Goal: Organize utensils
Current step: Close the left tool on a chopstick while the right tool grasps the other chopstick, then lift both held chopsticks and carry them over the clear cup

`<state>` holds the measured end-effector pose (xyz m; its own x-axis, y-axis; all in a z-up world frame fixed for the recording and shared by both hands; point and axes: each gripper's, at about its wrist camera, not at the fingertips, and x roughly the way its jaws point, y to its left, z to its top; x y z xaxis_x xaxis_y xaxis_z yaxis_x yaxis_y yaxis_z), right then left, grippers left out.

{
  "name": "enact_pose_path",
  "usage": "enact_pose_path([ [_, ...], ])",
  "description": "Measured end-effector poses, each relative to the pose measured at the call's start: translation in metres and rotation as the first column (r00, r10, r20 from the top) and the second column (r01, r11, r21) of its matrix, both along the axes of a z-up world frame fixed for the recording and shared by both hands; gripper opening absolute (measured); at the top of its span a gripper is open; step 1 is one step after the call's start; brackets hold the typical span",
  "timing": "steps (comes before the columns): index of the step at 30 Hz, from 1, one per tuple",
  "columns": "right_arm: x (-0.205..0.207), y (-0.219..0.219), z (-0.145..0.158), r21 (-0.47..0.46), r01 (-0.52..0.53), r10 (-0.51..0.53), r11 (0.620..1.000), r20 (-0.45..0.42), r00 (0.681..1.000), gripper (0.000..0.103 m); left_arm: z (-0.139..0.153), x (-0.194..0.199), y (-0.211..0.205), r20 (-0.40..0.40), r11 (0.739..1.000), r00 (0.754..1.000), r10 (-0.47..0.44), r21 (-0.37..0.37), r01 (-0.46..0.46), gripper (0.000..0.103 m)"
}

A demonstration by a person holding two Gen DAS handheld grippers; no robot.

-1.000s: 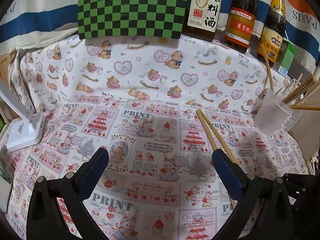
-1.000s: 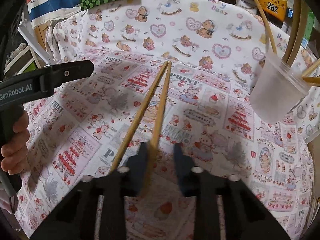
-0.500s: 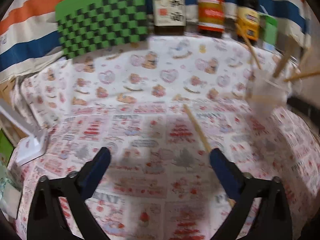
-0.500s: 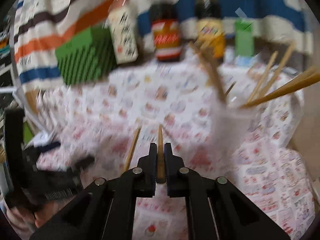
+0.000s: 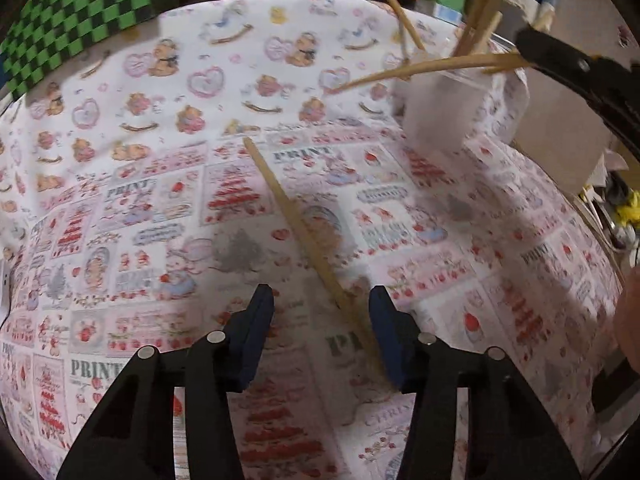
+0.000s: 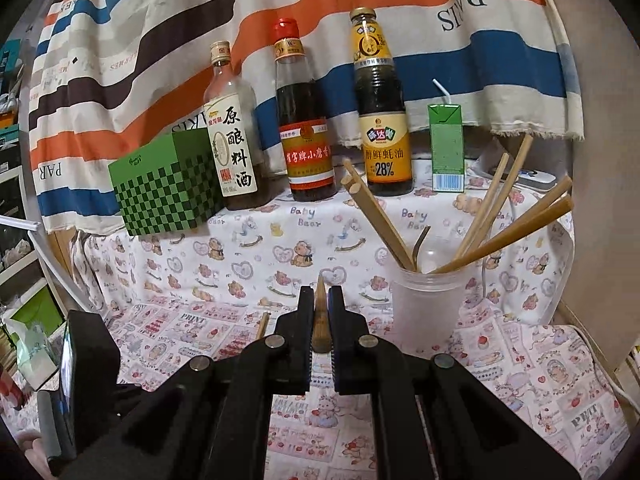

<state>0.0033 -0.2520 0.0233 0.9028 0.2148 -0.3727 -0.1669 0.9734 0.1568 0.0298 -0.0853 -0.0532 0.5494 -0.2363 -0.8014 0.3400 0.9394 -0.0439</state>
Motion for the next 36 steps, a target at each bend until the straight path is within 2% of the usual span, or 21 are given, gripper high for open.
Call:
enact_pose_path([
  [5,-0.002,0.001,0.0,-0.002,0.004,-0.004,1.0,0.008,1.0,0.008,-0.003,-0.002,-0.004,0.021,0.998,1.0,-0.002,0.066,0.0,0.051],
  [7,-0.002,0.0,0.0,-0.002,0.005,-0.005,1.0,0.011,1.0,0.008,-0.003,0.001,0.001,0.011,0.998,1.0,0.017,0.06,-0.018,0.05],
  [9,-0.002,0.0,0.0,-0.001,0.007,-0.007,1.0,0.01,1.0,0.008,-0.002,0.005,0.007,0.001,0.998,0.999,0.041,0.048,-0.041,0.039],
  [11,-0.001,-0.001,0.0,-0.001,0.009,-0.009,1.0,0.009,1.0,0.008,-0.001,0.007,0.014,0.003,0.996,0.997,0.071,0.06,-0.071,0.022],
  [15,0.0,-0.002,0.0,-0.001,0.011,-0.011,1.0,0.008,1.0,0.008,0.001,0.013,0.026,-0.021,0.993,0.993,0.115,0.044,-0.114,0.006],
  [20,0.001,-0.003,-0.001,-0.004,0.007,-0.007,1.0,0.005,1.0,0.008,-0.002,0.017,0.042,-0.032,0.982,0.982,0.186,0.023,-0.185,0.005],
  [25,0.001,-0.004,-0.001,0.005,0.011,-0.011,1.0,0.005,1.0,0.008,-0.004,0.015,0.04,-0.021,0.983,0.983,0.18,0.026,-0.18,0.005],
  [28,0.0,-0.006,0.0,0.015,0.015,-0.015,1.0,0.01,1.0,0.008,0.006,0.01,0.042,0.024,0.986,0.986,0.165,-0.013,-0.165,0.005],
  [30,0.001,-0.008,0.001,0.031,-0.001,0.002,1.0,0.0,1.0,0.008,0.02,0.003,0.044,0.105,0.986,0.981,0.163,-0.03,-0.161,0.005],
  [32,0.002,-0.009,0.0,0.053,-0.011,0.012,0.999,-0.01,1.0,0.008,0.037,-0.005,0.049,0.191,0.984,0.965,0.178,-0.063,-0.169,0.005],
  [36,-0.001,-0.009,0.002,0.05,-0.004,0.003,0.999,0.012,1.0,0.008,0.066,-0.017,0.068,0.291,0.966,0.93,0.226,-0.193,-0.174,0.005],
])
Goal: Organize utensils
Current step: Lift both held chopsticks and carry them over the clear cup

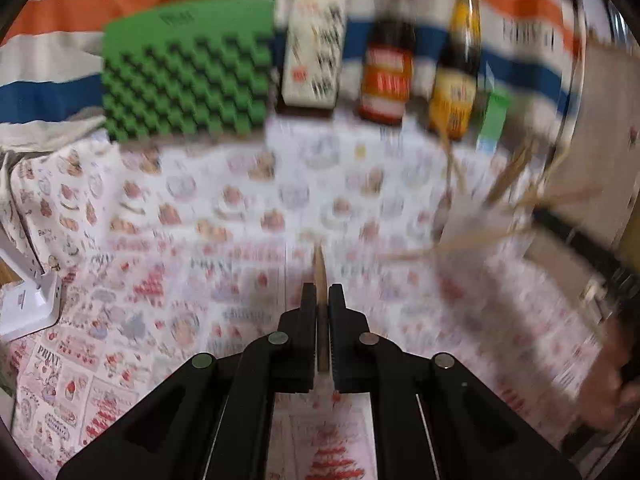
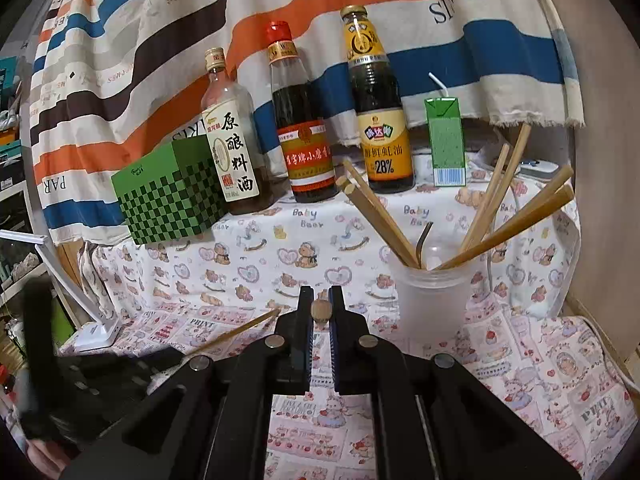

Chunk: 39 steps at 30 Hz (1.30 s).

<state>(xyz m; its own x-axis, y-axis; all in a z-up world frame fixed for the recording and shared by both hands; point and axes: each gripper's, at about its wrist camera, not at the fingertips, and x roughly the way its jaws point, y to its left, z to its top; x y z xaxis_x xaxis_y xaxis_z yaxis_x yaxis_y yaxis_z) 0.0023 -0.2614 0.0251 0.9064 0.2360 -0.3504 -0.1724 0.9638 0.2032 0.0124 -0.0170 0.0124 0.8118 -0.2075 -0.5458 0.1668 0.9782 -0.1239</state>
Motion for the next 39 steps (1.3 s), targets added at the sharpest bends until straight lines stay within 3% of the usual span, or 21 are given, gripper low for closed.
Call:
enact_pose_path([
  [7,-0.007,-0.007,0.009,0.021,0.007,-0.008,1.0,0.047,0.999,0.008,0.031,-0.017,0.03,0.154,0.99,0.986,0.058,-0.135,-0.037,0.005],
  [11,-0.015,-0.01,0.018,0.025,0.005,-0.007,1.0,0.092,0.996,0.008,0.045,-0.029,0.04,0.216,0.987,0.974,0.066,-0.155,-0.032,0.005],
  [15,-0.021,-0.01,0.023,0.024,-0.001,-0.002,1.0,0.126,0.992,0.008,0.05,-0.032,0.046,0.229,0.983,0.971,0.066,-0.181,-0.024,0.005],
  [22,-0.03,-0.013,0.03,0.035,-0.016,0.01,0.999,0.163,0.987,0.008,0.052,-0.037,0.045,0.257,0.985,0.964,0.064,-0.169,-0.02,0.005],
  [29,-0.032,-0.012,0.029,0.032,-0.019,0.014,0.999,0.165,0.986,0.008,0.05,-0.039,0.032,0.277,0.995,0.96,0.046,-0.097,-0.02,0.005],
  [36,-0.036,-0.02,0.038,0.041,-0.011,0.003,0.999,0.201,0.98,0.008,0.047,-0.033,0.032,0.255,0.994,0.966,0.032,-0.106,-0.005,0.005],
  [39,-0.043,-0.028,0.047,0.041,-0.01,0.0,0.999,0.239,0.971,0.008,0.049,-0.037,0.029,0.286,0.995,0.958,0.014,-0.097,0.014,0.005],
])
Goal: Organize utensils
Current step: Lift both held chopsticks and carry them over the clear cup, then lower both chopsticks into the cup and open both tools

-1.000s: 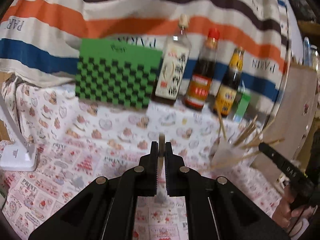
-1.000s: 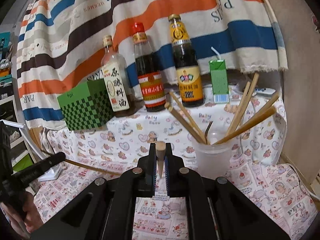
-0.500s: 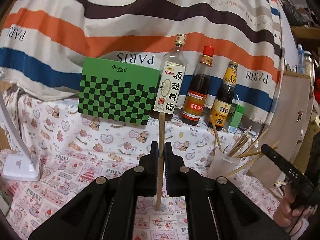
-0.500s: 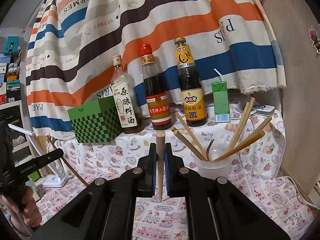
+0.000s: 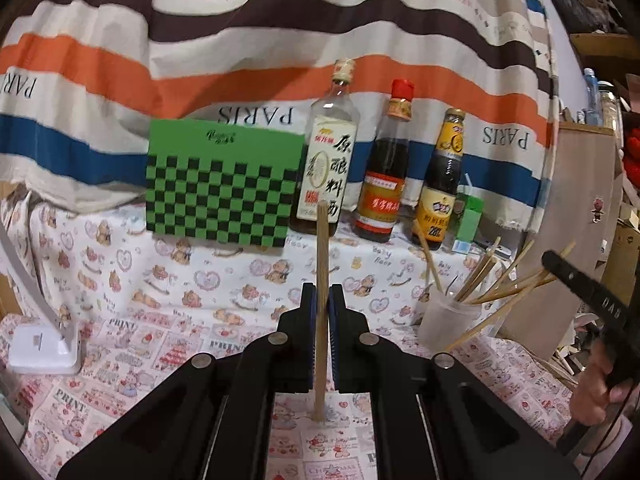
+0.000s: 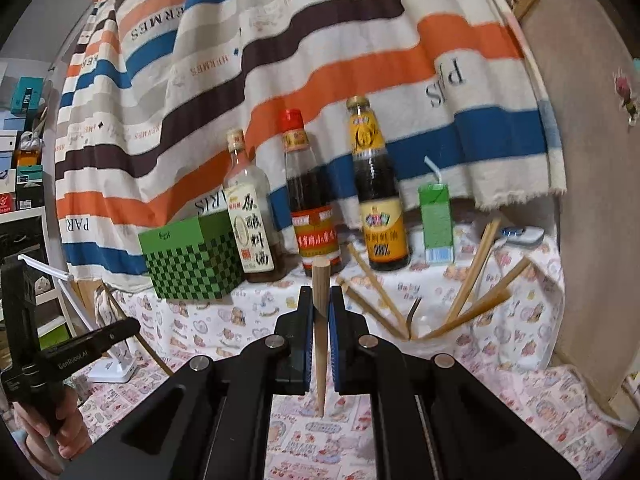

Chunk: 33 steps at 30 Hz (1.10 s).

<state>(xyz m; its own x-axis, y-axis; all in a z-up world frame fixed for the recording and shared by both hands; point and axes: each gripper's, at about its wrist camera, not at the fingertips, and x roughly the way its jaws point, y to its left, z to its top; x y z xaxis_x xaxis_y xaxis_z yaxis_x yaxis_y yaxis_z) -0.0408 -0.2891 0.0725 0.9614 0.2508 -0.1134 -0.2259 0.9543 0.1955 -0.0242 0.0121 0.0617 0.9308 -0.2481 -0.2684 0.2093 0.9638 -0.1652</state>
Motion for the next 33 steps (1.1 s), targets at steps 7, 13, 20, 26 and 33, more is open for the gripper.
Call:
enact_pose_path([
  [7,-0.01,-0.025,0.018,-0.013,0.121,-0.119,0.993,0.103,0.987,0.008,0.031,-0.006,-0.025,0.076,0.996,0.994,-0.082,0.026,0.081,0.005],
  [13,-0.005,-0.049,0.024,0.058,0.165,-0.171,0.985,0.113,0.979,0.008,0.065,0.003,-0.07,0.127,0.987,0.979,-0.159,0.025,0.157,0.005],
  [20,0.008,-0.067,0.043,0.093,0.224,-0.235,0.97,0.125,0.964,0.008,0.101,0.033,-0.114,0.233,0.969,0.946,-0.225,-0.043,0.242,0.005],
  [26,0.017,-0.068,0.055,0.075,0.269,-0.278,0.96,0.173,0.945,0.008,0.117,0.063,-0.13,0.272,0.97,0.941,-0.202,-0.08,0.231,0.005],
  [33,0.05,-0.073,0.032,0.036,0.255,-0.257,0.966,0.068,0.964,0.008,0.1,0.1,-0.146,0.205,0.967,0.957,-0.203,-0.111,0.229,0.005],
])
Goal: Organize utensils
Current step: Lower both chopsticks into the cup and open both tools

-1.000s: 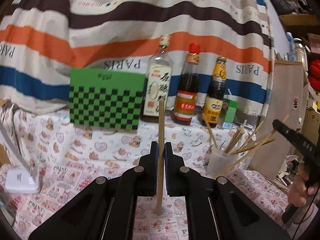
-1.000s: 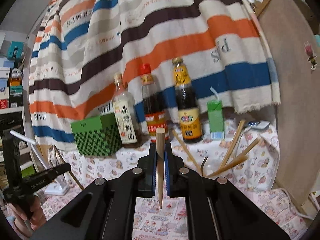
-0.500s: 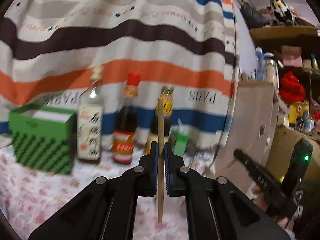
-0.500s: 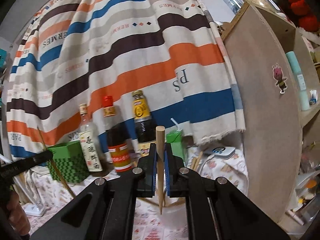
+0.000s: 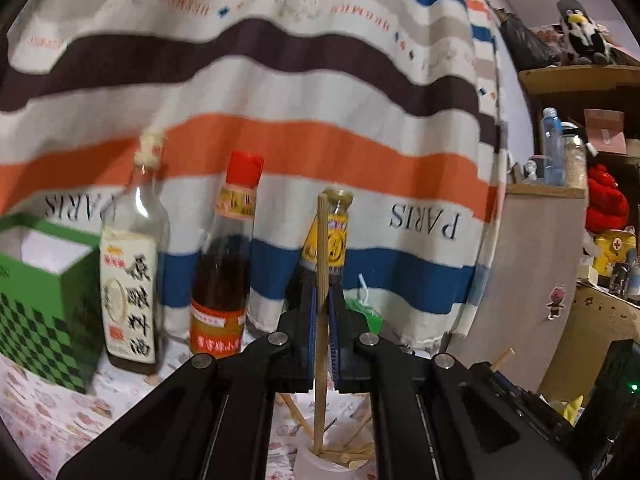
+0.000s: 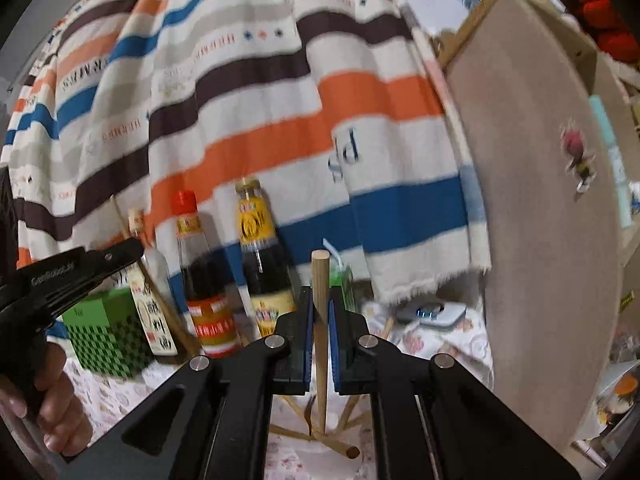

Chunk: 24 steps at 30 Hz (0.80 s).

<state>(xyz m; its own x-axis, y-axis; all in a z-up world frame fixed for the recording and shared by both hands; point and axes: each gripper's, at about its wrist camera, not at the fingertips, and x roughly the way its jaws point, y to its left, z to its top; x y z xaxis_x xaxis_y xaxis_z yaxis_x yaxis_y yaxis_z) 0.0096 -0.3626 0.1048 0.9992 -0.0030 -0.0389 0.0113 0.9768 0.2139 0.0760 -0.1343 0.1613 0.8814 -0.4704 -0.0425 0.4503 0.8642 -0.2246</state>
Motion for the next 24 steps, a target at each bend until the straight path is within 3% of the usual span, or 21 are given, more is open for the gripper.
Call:
enact_pose_path([
  [9,0.02,-0.003,-0.016,0.023,-0.046,0.048,0.999,-0.093,0.995,0.008,-0.029,0.025,-0.012,-0.076,1.0,0.997,-0.01,-0.019,0.009,0.005],
  [19,0.024,-0.008,-0.017,0.049,-0.06,0.066,0.997,-0.121,0.99,0.008,-0.054,0.039,-0.026,-0.161,0.997,0.986,-0.04,0.056,0.05,0.005],
  [24,0.025,-0.013,-0.017,0.073,-0.078,0.087,0.994,-0.13,0.988,0.008,-0.049,0.03,-0.035,-0.126,0.988,0.991,-0.039,0.145,0.058,0.006],
])
